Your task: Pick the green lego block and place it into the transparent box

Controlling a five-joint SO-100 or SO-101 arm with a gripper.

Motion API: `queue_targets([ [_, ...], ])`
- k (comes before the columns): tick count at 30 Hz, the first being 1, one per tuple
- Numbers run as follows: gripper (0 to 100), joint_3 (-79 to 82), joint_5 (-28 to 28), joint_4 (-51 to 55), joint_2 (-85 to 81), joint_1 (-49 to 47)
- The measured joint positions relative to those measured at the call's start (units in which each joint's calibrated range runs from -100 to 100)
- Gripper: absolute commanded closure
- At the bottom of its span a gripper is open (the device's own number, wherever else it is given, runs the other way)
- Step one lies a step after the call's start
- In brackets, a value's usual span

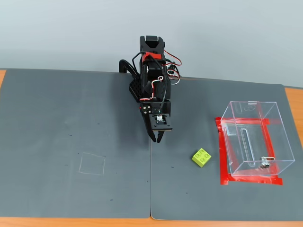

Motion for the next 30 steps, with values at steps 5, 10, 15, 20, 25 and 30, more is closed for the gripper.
queue_targets([
  [5,98,0.0,0.0,0.0,0.0,0.0],
  [10,98,0.0,0.0,0.0,0.0,0.59],
  [15,98,0.0,0.15,0.0,0.0,0.44],
  [20,98,0.0,0.44,0.0,0.0,0.29],
  [25,98,0.0,0.34,0.09,0.0,0.29],
  [30,98,-2.33,0.34,0.26,1.36,-1.92],
])
